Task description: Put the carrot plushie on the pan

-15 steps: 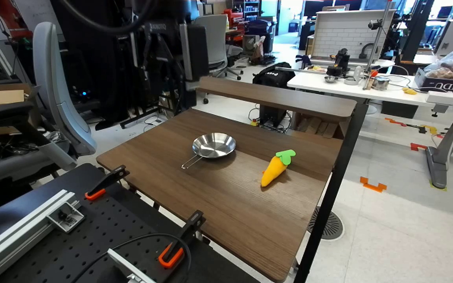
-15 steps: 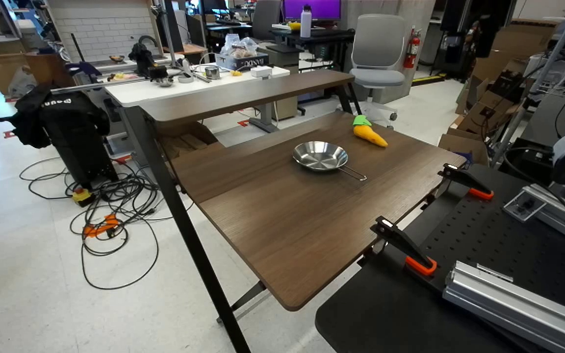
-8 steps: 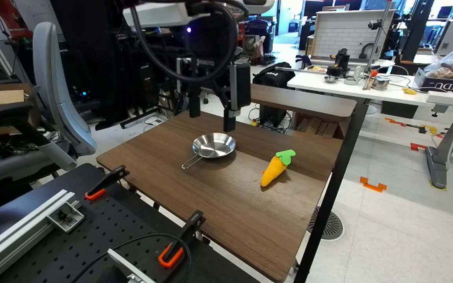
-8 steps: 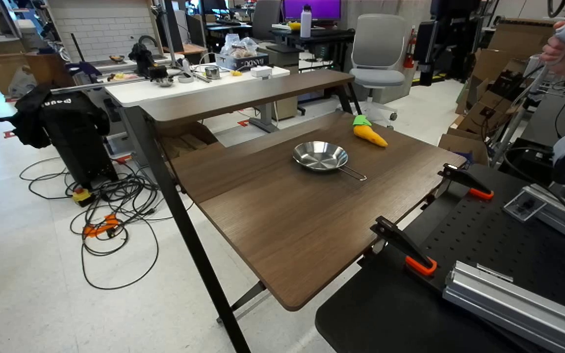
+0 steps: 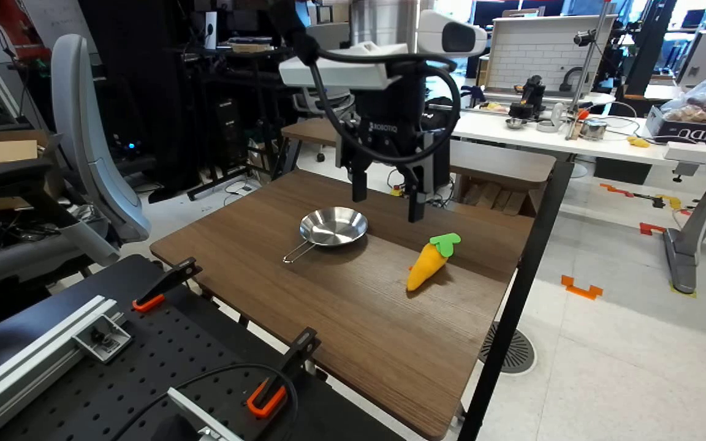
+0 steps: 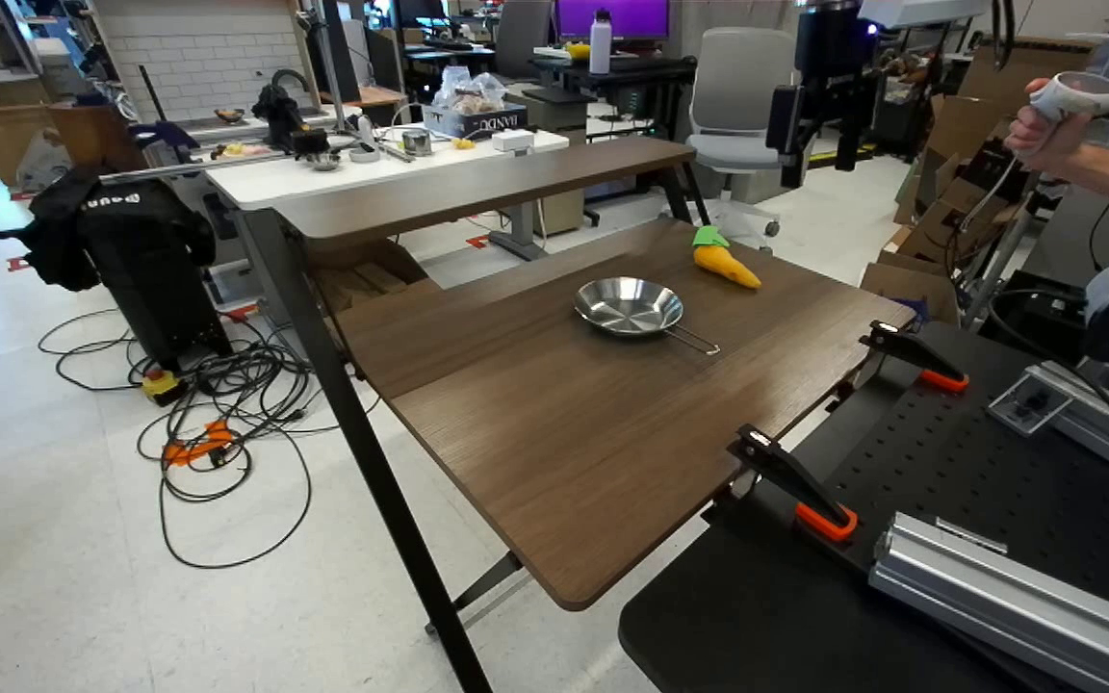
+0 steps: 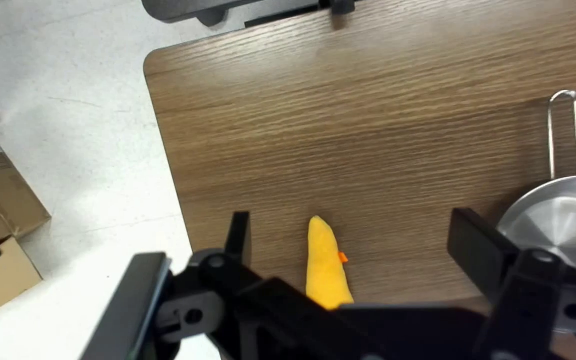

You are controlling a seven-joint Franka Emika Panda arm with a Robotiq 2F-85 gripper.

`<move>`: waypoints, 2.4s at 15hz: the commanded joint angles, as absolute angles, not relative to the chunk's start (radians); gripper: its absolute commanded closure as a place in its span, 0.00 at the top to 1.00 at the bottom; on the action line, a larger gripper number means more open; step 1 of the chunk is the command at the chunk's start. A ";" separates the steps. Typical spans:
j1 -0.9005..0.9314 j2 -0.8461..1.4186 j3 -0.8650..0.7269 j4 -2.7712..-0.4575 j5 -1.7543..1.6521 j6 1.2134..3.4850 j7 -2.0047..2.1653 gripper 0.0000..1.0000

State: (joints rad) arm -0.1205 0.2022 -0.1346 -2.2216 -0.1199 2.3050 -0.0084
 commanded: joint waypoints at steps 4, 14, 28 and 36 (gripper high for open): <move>-0.152 0.403 -0.145 -2.037 -0.119 2.339 -0.060 1.00; -0.147 0.603 -0.113 -1.892 -0.113 2.451 -0.073 1.00; -0.141 0.768 -0.098 -1.769 -0.118 2.491 -0.075 1.00; -0.140 0.773 -0.100 -1.781 -0.122 2.538 -0.084 0.27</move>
